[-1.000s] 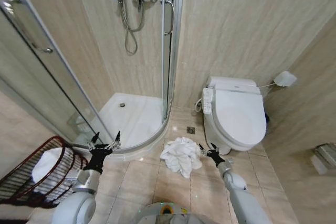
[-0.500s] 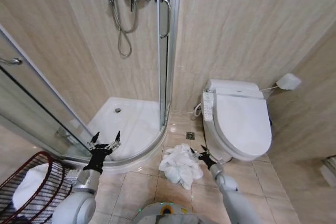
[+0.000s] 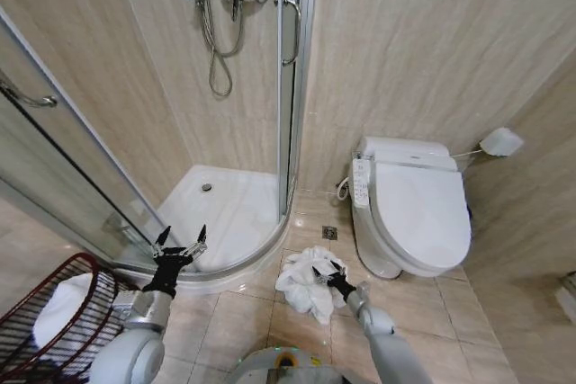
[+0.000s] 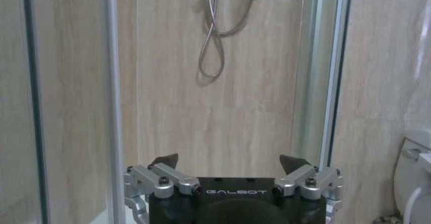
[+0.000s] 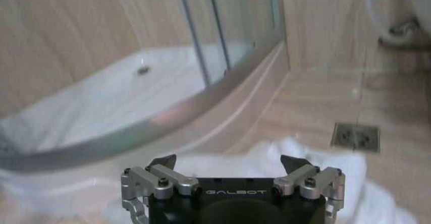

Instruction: Discard the used towel into the hamper.

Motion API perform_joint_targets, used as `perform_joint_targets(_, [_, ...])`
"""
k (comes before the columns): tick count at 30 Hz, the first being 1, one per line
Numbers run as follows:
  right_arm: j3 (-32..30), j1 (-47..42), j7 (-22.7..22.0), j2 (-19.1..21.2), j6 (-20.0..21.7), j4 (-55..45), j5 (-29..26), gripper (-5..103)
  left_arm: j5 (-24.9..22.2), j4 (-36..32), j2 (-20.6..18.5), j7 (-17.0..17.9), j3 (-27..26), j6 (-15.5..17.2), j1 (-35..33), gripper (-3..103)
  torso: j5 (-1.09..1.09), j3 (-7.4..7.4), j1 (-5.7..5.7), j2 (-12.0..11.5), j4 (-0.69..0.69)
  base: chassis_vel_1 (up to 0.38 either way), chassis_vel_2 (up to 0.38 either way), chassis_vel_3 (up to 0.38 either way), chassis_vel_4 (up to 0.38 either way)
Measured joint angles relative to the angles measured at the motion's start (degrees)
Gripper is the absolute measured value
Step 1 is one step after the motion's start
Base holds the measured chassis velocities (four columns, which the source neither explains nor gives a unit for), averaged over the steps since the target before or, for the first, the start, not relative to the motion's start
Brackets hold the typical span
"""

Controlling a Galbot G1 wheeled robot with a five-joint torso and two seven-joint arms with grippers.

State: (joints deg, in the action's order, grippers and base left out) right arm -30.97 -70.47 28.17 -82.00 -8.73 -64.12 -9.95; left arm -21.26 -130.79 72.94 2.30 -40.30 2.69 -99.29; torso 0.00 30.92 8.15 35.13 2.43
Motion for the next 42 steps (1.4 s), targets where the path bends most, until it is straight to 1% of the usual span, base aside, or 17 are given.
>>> perform_joint_targets(3, [0.1, -0.6, -1.2, -0.8, -0.1, 1.6, 3.1, 100, 0.0, 0.0, 0.0, 0.0, 0.0, 0.0, 0.0, 98, 0.00, 0.00, 0.00, 0.0, 0.00, 0.000, 0.000, 0.000, 0.000])
perform_joint_targets(5, [-0.6, 0.3, -2.2, -1.1, -0.6, 4.0, 6.5, 100, 0.0, 0.0, 0.0, 0.0, 0.0, 0.0, 0.0, 98, 0.00, 0.00, 0.00, 0.0, 0.00, 0.000, 0.000, 0.000, 0.000])
perform_joint_targets(8, [-1.5, 1.4, -2.9, -1.2, -1.1, 6.2, 8.6, 100, 0.0, 0.0, 0.0, 0.0, 0.0, 0.0, 0.0, 98, 0.00, 0.00, 0.00, 0.0, 0.01, 0.000, 0.000, 0.000, 0.000])
perform_joint_targets(9, [-2.1, 2.0, -3.5, -1.2, -1.4, 7.5, 10.2, 100, 0.0, 0.0, 0.0, 0.0, 0.0, 0.0, 0.0, 98, 0.00, 0.00, 0.00, 0.0, 0.01, 0.000, 0.000, 0.000, 0.000])
perform_joint_targets(10, [-3.4, 3.2, -5.0, -1.1, -2.3, 9.8, 13.3, 100, 0.0, 0.0, 0.0, 0.0, 0.0, 0.0, 0.0, 98, 0.00, 0.00, 0.00, 0.0, 0.01, 0.000, 0.000, 0.000, 0.000])
perform_joint_targets(11, [-3.4, 3.2, -5.0, -1.1, -2.3, 9.8, 13.3, 100, 0.0, 0.0, 0.0, 0.0, 0.0, 0.0, 0.0, 98, 0.00, 0.00, 0.00, 0.0, 0.01, 0.000, 0.000, 0.000, 0.000])
perform_joint_targets(14, [-5.3, 4.3, -7.1, -0.7, -3.7, 12.0, 18.0, 100, 0.0, 0.0, 0.0, 0.0, 0.0, 0.0, 0.0, 98, 0.01, 0.00, 0.00, 0.0, 0.01, 0.000, 0.000, 0.000, 0.000])
perform_joint_targets(17, [-5.7, 4.4, -8.3, -0.2, -3.7, 11.8, 20.2, 100, 0.0, 0.0, 0.0, 0.0, 0.0, 0.0, 0.0, 98, 0.00, 0.00, 0.00, 0.0, 0.01, 0.000, 0.000, 0.000, 0.000])
perform_joint_targets(19, [-5.7, 4.3, -9.0, 0.0, -3.9, 10.6, 23.4, 100, 0.0, 0.0, 0.0, 0.0, 0.0, 0.0, 0.0, 98, 0.00, 0.00, 0.00, 0.0, 0.01, 0.000, 0.000, 0.000, 0.000])
perform_joint_targets(20, [-5.7, 4.3, -9.0, 0.0, -3.9, 10.6, 23.4, 100, 0.0, 0.0, 0.0, 0.0, 0.0, 0.0, 0.0, 98, 0.00, 0.00, 0.00, 0.0, 0.01, 0.000, 0.000, 0.000, 0.000])
perform_joint_targets(23, [-5.7, 4.1, -10.2, -0.1, -4.5, 8.8, 29.6, 100, 0.0, 0.0, 0.0, 0.0, 0.0, 0.0, 0.0, 98, 0.00, 0.00, 0.00, 0.0, 0.01, 0.000, 0.000, 0.000, 0.000])
perform_joint_targets(24, [-5.7, 4.1, -10.2, -0.1, -4.5, 8.8, 29.6, 100, 0.0, 0.0, 0.0, 0.0, 0.0, 0.0, 0.0, 98, 0.00, 0.00, 0.00, 0.0, 0.01, 0.000, 0.000, 0.000, 0.000])
perform_joint_targets(28, [-5.7, 4.8, -10.6, -0.1, -5.7, 8.6, 35.5, 100, 0.0, 0.0, 0.0, 0.0, 0.0, 0.0, 0.0, 98, 0.01, 0.00, 0.00, 0.0, 0.01, 0.000, 0.000, 0.000, 0.000])
perform_joint_targets(33, [-4.7, 6.1, -10.1, 0.8, -6.3, 8.7, 38.7, 100, 0.0, 0.0, 0.0, 0.0, 0.0, 0.0, 0.0, 98, 0.01, 0.00, 0.00, 0.0, 0.01, 0.000, 0.000, 0.000, 0.000])
perform_joint_targets(36, [-4.0, 6.7, -9.7, 1.4, -6.7, 8.9, 38.6, 100, 0.0, 0.0, 0.0, 0.0, 0.0, 0.0, 0.0, 98, 0.00, 0.00, 0.00, 0.0, 0.01, 0.000, 0.000, 0.000, 0.000])
perform_joint_targets(40, [-2.9, 7.7, -7.6, 2.1, -8.3, 9.3, 35.8, 100, 0.0, 0.0, 0.0, 0.0, 0.0, 0.0, 0.0, 98, 0.01, 0.00, 0.00, 0.0, 0.01, 0.000, 0.000, 0.000, 0.000])
perform_joint_targets(42, [-1.9, 8.9, -5.1, 2.8, -9.5, 10.3, 31.3, 100, 0.0, 0.0, 0.0, 0.0, 0.0, 0.0, 0.0, 98, 0.01, 0.01, 0.00, 0.0, 0.01, 0.000, 0.000, 0.000, 0.000])
